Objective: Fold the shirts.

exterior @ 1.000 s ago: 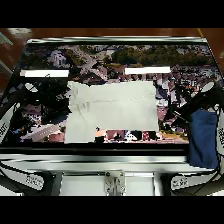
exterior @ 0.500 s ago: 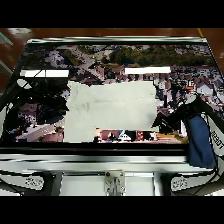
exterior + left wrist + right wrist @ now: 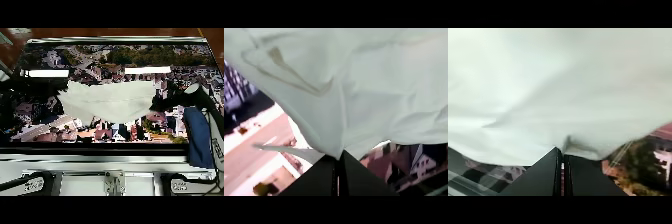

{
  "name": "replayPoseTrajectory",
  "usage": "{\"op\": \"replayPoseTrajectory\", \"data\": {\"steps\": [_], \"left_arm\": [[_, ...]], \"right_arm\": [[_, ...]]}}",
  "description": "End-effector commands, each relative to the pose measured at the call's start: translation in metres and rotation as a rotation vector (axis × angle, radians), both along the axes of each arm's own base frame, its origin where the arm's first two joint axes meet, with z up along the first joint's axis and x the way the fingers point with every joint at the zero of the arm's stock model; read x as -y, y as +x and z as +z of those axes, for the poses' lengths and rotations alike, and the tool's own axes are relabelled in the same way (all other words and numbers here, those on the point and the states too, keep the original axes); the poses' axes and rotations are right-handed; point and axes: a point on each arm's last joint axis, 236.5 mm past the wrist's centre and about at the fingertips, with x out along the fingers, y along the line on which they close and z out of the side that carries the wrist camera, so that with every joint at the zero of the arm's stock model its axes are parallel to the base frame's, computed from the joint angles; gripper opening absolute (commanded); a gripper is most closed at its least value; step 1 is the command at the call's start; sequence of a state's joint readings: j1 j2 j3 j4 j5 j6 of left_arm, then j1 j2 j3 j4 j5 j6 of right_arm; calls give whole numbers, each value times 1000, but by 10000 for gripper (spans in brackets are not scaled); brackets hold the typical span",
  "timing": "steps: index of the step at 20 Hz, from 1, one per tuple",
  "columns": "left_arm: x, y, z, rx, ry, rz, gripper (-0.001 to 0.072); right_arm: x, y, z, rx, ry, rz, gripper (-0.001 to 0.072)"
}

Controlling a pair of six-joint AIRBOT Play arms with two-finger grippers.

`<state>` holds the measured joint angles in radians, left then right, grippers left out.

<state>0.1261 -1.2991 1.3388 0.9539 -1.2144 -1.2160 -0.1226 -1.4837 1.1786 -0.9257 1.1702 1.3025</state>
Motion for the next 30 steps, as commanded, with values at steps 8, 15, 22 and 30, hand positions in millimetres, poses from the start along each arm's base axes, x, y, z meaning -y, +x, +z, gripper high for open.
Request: {"op": "replayPoseTrajectory", "data": {"steps": [8,15,22,30], "left_arm": [[-18,-246,512,1540,-70,328,28],[-37,-309,455,1349,126,422,28],[-37,-303,416,1184,156,406,28],[-47,-206,258,561,242,313,29]], "right_arm": [[31,-154,596,1691,-308,-250,66],[45,-243,562,1559,-492,-264,66],[69,-234,512,1327,-571,-283,66],[83,-158,334,539,-566,-58,66]]}}
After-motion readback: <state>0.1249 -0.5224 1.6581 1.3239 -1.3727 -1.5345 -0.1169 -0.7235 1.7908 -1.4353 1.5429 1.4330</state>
